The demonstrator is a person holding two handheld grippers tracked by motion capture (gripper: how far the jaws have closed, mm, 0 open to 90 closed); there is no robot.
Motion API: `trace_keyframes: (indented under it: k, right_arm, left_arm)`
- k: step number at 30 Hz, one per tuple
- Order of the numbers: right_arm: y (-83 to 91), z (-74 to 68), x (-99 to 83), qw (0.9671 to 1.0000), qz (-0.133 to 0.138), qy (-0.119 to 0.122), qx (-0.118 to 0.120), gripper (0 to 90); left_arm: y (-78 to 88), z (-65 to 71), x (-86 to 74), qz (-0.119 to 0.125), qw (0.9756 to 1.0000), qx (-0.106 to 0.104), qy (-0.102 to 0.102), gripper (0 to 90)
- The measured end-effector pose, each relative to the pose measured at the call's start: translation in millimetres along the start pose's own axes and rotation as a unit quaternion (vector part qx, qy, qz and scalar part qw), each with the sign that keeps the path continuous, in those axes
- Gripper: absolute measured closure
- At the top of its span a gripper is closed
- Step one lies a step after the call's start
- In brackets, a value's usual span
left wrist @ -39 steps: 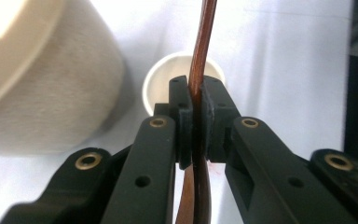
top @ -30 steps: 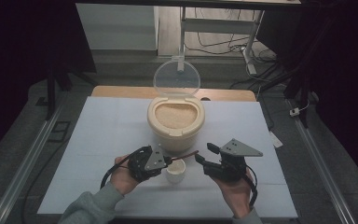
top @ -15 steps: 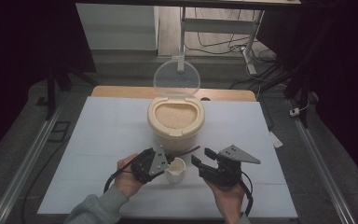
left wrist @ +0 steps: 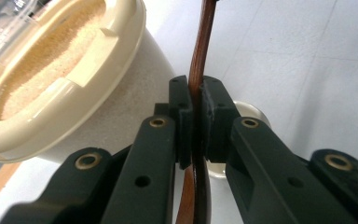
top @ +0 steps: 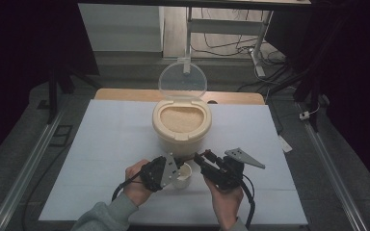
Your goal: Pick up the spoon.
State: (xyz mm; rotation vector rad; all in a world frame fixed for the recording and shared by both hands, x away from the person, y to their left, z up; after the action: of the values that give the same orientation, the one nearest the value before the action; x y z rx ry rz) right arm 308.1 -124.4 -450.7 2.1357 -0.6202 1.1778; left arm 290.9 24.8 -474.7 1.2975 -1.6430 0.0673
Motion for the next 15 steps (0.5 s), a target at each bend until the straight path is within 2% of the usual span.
trace_keyframes:
  k: [2,4,9,12,15]
  right_arm:
    - [-1.2,1.0,0.8,0.9999,0.008,-0.014,0.003,54.6]
    - [-2.6,1.2,1.2,0.9997,0.013,-0.022,0.004,55.1]
    - [-7.3,1.8,1.3,0.9990,0.022,-0.039,0.004,58.0]
    - [-7.1,1.5,2.7,0.9987,0.030,-0.039,0.009,61.4]
    - [-6.0,2.2,4.3,0.9980,0.034,-0.047,0.025,64.1]
  left_arm:
    - [-0.5,0.6,0.0,0.001,1.0000,0.006,-0.002,83.1]
    - [-0.9,2.4,0.3,-0.001,0.9997,0.021,-0.016,83.0]
    - [-0.7,7.9,4.0,0.001,0.9985,0.041,-0.036,82.5]
    - [-0.9,8.0,3.9,0.001,0.9985,0.040,-0.037,81.9]
    - [0.0,9.1,4.7,0.003,0.9985,0.038,-0.039,80.9]
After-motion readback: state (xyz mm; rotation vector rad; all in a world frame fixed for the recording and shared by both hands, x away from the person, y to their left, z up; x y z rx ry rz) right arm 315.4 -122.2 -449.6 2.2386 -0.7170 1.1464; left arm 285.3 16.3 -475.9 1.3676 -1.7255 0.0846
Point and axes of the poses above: each handheld gripper's, and its own axes: y roughly backward along the jaws, x roughly out of its top, z roughly to its right, the point moved 6 cm from there along -y, roughly forward along the jaws, and after that the axes turned 7 degrees about x, right-handed, at the moved point
